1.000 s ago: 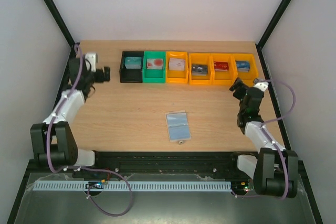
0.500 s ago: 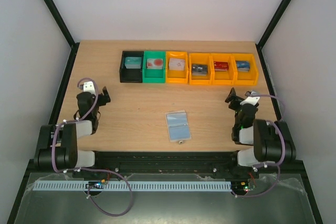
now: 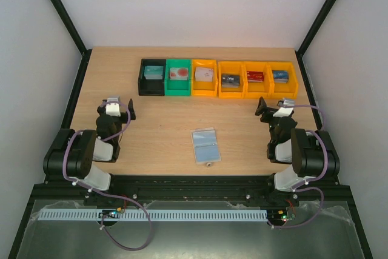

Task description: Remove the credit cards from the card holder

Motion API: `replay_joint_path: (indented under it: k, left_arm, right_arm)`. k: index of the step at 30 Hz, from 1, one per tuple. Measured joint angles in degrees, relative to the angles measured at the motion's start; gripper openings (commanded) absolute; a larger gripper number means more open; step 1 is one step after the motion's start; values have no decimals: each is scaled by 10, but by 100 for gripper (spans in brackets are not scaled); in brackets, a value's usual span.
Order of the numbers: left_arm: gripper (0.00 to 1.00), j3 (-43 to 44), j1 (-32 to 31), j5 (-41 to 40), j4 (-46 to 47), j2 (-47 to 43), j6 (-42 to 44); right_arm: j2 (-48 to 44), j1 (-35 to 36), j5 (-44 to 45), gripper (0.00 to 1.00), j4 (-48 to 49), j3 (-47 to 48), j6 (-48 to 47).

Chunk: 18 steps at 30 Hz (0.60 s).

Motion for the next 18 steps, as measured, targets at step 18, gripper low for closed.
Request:
replay_joint_path:
  k: [18]
  left_arm:
    - [100, 49, 9, -32, -49, 5, -8]
  right_arm:
    - [0, 0, -9, 99, 0, 0, -4]
